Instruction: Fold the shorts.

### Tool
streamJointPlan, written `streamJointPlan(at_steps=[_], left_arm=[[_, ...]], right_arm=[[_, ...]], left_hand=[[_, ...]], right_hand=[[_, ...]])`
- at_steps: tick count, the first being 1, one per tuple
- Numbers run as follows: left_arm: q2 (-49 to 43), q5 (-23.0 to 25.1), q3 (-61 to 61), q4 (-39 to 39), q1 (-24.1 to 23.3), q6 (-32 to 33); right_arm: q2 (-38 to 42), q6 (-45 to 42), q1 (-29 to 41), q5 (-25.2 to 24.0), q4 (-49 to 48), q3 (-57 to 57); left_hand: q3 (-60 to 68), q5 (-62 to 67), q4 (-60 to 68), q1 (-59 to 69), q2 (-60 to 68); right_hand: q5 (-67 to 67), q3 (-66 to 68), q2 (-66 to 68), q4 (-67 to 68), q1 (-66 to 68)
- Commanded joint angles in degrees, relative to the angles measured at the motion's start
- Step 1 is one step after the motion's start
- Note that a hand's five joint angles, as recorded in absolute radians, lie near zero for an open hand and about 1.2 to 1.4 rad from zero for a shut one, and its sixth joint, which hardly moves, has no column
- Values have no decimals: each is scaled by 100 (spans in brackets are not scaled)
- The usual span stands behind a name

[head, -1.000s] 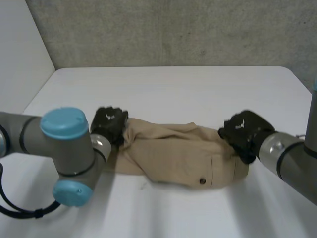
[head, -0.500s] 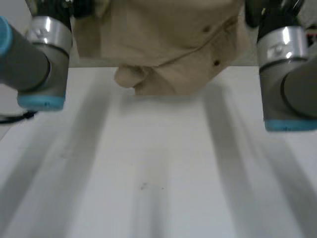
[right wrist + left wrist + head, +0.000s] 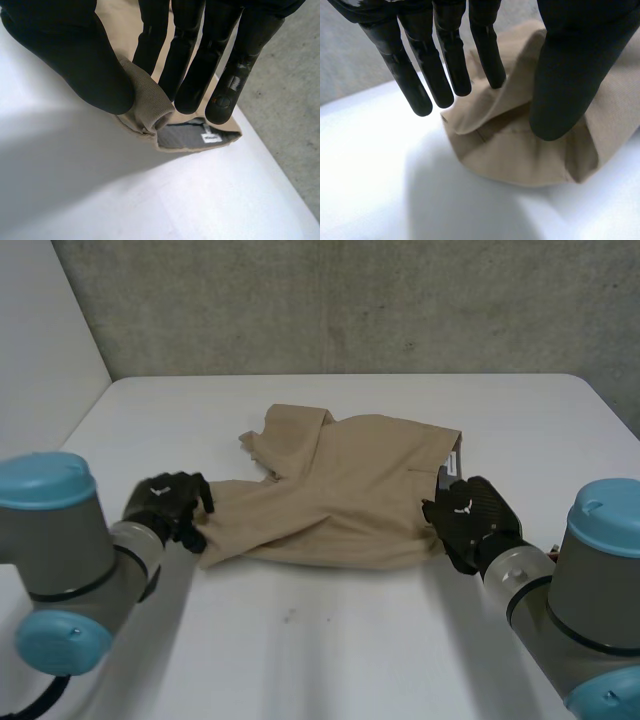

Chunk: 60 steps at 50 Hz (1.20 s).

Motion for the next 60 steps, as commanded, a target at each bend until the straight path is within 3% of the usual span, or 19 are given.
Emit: streamJointPlan(at_steps=[1,8,13,20,26,35,38,43,47,60], left_arm=[[1068,10,-278,-74,270,162],[1876,28,-848,-74,139,496],[2291,124,-1297,-83,-423,602],[2283,773,-1675,-389,-1328,576],[1686,863,-1623,-654,-1470,549],[333,723,-938,-672,-1339,549],[182,433,-797,-646,-1198,541],[173,-480,-516,-418,-917,514],[234,-772,-437,-67,-741,532],[191,-772,-226,400,-442,576]], right_arm=[[-8,116,-20,-4,-21,207],[9,124,-46,110,-21,225],[1,133,-205,189,-21,251],[1,133,-222,189,-29,260],[1,133,-231,180,-21,260],[1,133,-222,189,-12,278],[1,133,-222,189,-12,286],[1,133,-222,172,-12,295],[1,125,-222,154,-12,313],[27,124,-161,137,-12,330]], left_hand=[[-235,-179,-194,-177,-210],[-540,-484,-499,-482,-515],[-608,-552,-566,-550,-582],[-88,-31,-46,-29,-62],[-52,4,-11,6,-27],[-186,-130,-145,-128,-161],[-271,-215,-229,-213,-246],[-589,-533,-547,-531,-564],[-641,-585,-599,-583,-616],[-641,-585,-599,-583,-616]], right_hand=[[1396,1240,1231,1161,2457],[1396,1240,1231,1161,2457],[1396,1240,1231,1161,2457],[1396,1240,1231,1161,2457],[1396,1240,1231,1161,2457],[1396,1240,1231,1161,2457],[1396,1240,1231,1161,2457],[1396,1240,1231,1161,2457],[1396,1240,1231,1161,2457],[1396,1240,1231,1161,2457]])
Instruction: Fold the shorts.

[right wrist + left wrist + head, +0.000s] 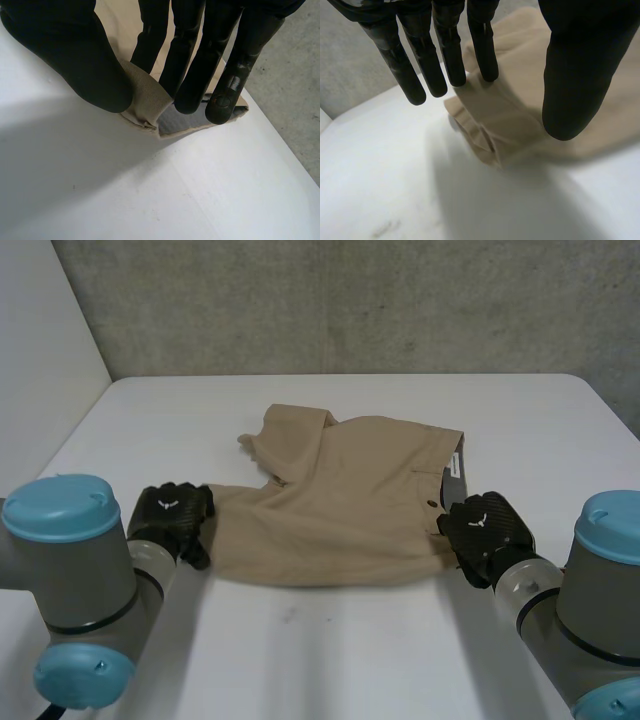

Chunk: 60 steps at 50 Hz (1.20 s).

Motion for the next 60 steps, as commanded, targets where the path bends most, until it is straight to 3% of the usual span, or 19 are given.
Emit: streamJointPlan(at_steps=[1,16,24,27,31,36,39,45,60], left_arm=[[-57,44,129,291,87,44],[-443,88,191,222,70,62],[74,114,-221,72,43,62],[277,246,-362,72,43,62],[532,790,-565,63,26,97],[734,1546,-767,72,253,754],[743,1696,-889,72,455,1264],[699,1688,-1022,81,553,1784],[278,1662,-1013,625,711,1855]], right_arm=[[33,0,34,-17,0,8],[68,-17,17,10,-9,26],[130,0,-19,27,-53,0],[147,9,-27,27,-53,-18],[165,9,-36,27,-62,-36],[183,9,-45,27,-62,-44],[191,9,-54,27,-62,-53],[218,9,-63,27,-62,-53],[332,9,-63,18,-44,-62]], left_hand=[[260,282,384,147,208],[260,282,384,147,208],[327,349,451,214,275],[461,484,585,348,409],[932,955,1056,819,881],[949,972,1073,836,898],[1083,1106,1208,970,1032],[1084,1107,1208,971,1032],[933,955,1057,820,881]], right_hand=[[1396,1240,1230,1162,2458],[1396,1240,1230,1162,2458],[1396,1240,1230,1162,2458],[1396,1240,1230,1162,2458],[1396,1240,1230,1162,2458],[1396,1240,1230,1162,2458],[1396,1240,1230,1162,2458],[1396,1240,1230,1162,2458],[1396,1240,1230,1162,2458]])
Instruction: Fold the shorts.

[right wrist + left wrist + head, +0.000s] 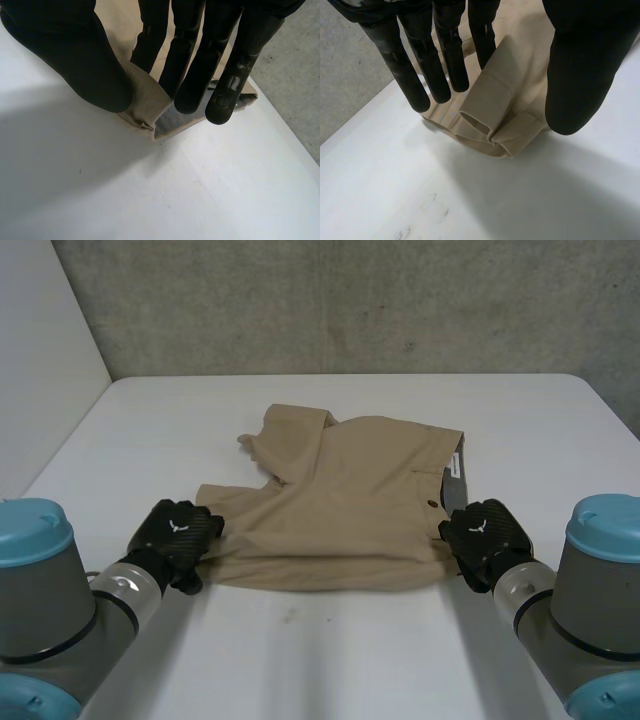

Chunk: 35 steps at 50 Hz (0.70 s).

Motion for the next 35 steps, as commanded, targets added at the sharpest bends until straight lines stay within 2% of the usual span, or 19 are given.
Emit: streamJointPlan(at_steps=[1,13,17,21,25,26,29,30,33,35], left_arm=[[-275,-17,12,419,89,-7],[-618,-53,205,647,116,10],[-312,-193,249,692,247,-77],[505,-123,109,621,450,-235],[928,333,-154,516,424,-727],[1068,682,-251,420,415,-885],[1166,1290,-339,174,432,-1026],[1157,1658,-357,-27,458,-1027],[1026,2099,-296,-414,459,-1009],[842,2118,-243,-547,476,-1009]], right_arm=[[46,0,1,-8,4,-4],[55,-9,19,1,22,-4],[55,-9,19,1,22,-4],[55,-9,19,-8,30,-4],[55,-9,19,-8,22,-4],[55,-9,19,-8,30,5],[64,-9,27,-8,30,-4],[64,-9,27,-8,30,-4],[64,-9,36,-8,30,-4],[64,-9,36,-8,30,-4]], left_hand=[[452,474,447,442,451],[486,508,481,476,485],[335,357,330,325,334],[49,70,44,39,48],[182,204,177,172,181],[250,272,245,240,249],[301,323,296,291,300],[334,356,329,324,333],[669,690,664,659,668],[922,944,917,912,921]], right_hand=[[1396,1240,1230,1161,2457],[1396,1240,1230,1161,2457],[1396,1240,1230,1161,2457],[1396,1240,1230,1161,2457],[1396,1240,1230,1161,2457],[1396,1240,1230,1161,2457],[1396,1240,1230,1161,2457],[1396,1240,1230,1161,2457],[1396,1240,1230,1161,2457],[1396,1240,1230,1161,2457]])
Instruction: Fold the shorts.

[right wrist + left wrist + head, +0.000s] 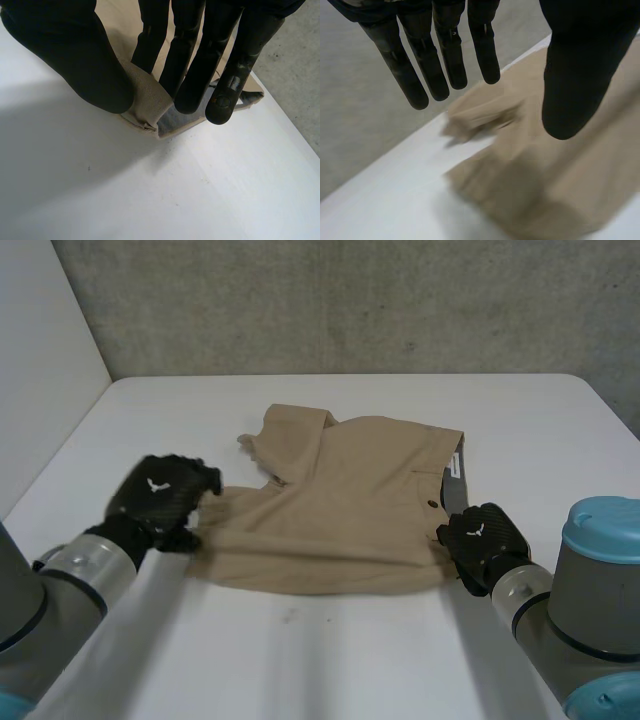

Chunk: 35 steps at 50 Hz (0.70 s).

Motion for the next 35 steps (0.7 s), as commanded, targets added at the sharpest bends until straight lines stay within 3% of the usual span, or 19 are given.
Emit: streamJointPlan(at_steps=[1,9,14,35], left_arm=[[-359,1152,45,-866,30,-118],[-1063,669,362,-1166,57,452],[-1344,256,415,-1087,171,944],[-1591,-211,494,-199,250,954]], right_arm=[[5,0,13,0,2,-1],[40,-9,22,0,11,-1],[49,-9,31,-9,11,8],[172,-35,49,0,11,8]], left_hand=[[1216,1244,1244,1176,1225],[1671,1700,1699,1632,1680],[933,962,961,894,942],[897,926,925,858,906]], right_hand=[[1396,1240,1231,1162,2457],[1396,1240,1231,1162,2457],[1396,1240,1231,1162,2457],[1396,1240,1231,1162,2457]])
